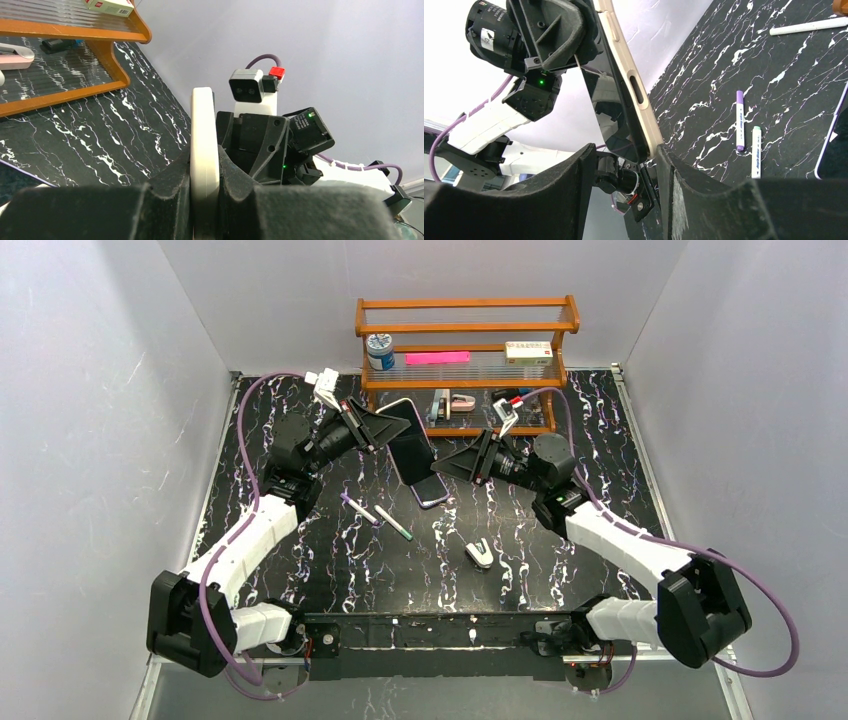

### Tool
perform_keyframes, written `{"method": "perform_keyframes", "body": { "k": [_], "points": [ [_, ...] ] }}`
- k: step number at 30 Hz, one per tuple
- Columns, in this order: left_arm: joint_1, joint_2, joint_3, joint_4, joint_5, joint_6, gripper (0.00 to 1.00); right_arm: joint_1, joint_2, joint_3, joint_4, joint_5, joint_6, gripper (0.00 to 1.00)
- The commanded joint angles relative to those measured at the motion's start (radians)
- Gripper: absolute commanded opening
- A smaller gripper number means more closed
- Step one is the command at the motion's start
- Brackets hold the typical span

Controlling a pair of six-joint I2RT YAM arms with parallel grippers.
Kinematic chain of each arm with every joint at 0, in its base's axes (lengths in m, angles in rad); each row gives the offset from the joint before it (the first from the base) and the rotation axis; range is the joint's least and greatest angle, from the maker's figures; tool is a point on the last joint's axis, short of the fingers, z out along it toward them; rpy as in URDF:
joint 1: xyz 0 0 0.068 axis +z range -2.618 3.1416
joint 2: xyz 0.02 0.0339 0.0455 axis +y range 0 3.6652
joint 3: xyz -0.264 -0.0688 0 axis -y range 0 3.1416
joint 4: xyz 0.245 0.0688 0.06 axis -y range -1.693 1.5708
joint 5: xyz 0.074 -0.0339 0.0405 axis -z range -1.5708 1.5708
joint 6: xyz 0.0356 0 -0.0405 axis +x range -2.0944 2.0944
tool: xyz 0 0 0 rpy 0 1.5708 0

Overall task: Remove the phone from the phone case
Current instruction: Remove the phone case from the phone.

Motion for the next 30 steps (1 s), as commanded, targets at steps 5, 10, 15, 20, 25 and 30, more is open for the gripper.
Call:
{"method": "perform_keyframes", "body": {
  "k": [5,10,15,20,25,30],
  "points": [
    [-0.019,-0.045,0.008,0.044,-0.051,0.005,0.00,0.023,-0.077,0.036,-0.006,-0.018,-0.001,0.59],
    [-0.019,-0.058,0.013,0.027,-0.060,0.020,0.00,0.023,-0.103,0.026,-0.061,0.018,-0.017,0.60],
    [-0.019,-0.068,0.016,0.005,-0.066,0.036,0.00,0.023,-0.112,0.023,-0.074,0.010,-0.003,0.58],
    [-0.019,-0.069,0.021,0.003,-0.064,0.035,0.00,0.025,-0.115,0.022,-0.074,0.004,0.003,0.59],
    [-0.019,-0.063,0.032,0.010,-0.045,0.014,0.00,0.024,-0.103,0.015,-0.045,0.003,0.016,0.59],
    [-0.019,-0.062,0.031,0.039,-0.020,-0.022,0.00,0.023,-0.083,0.006,-0.013,0.006,0.024,0.59]
  ]
}}
